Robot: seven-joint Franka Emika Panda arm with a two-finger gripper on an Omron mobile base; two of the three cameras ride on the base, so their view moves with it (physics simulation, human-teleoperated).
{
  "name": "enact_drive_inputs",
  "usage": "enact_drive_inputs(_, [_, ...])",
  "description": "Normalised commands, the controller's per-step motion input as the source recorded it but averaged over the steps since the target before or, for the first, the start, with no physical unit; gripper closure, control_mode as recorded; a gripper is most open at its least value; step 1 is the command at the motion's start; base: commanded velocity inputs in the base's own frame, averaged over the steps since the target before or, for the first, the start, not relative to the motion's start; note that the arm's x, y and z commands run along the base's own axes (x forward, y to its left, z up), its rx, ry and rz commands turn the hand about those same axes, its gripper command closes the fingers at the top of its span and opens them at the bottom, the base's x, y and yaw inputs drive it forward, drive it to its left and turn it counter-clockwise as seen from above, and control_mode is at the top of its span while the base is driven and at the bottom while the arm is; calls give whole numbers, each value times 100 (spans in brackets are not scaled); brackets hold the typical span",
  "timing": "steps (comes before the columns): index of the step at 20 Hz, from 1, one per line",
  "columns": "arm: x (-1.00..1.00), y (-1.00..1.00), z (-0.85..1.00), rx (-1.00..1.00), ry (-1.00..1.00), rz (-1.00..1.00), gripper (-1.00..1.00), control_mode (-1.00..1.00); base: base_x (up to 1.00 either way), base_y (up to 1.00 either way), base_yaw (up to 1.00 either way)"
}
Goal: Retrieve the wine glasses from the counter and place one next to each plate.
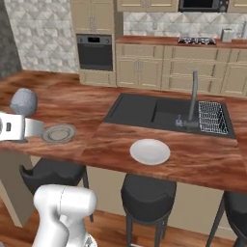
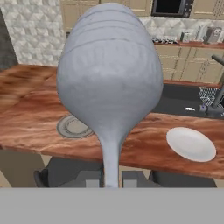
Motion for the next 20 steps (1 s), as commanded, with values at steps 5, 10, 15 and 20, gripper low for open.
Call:
enact_drive_inputs(5, [0, 0, 0, 0, 0, 0, 100, 100, 1, -27, 18])
enact_drive_inputs(10, [0, 0, 0, 0, 0, 0, 100, 100, 0, 6, 6])
enact_drive_inputs(15, [0, 0, 0, 0, 0, 0, 100, 100, 4, 6, 3])
enact_drive_inputs(20, [26, -27, -7, 9, 0, 22, 100, -100, 7, 0, 2])
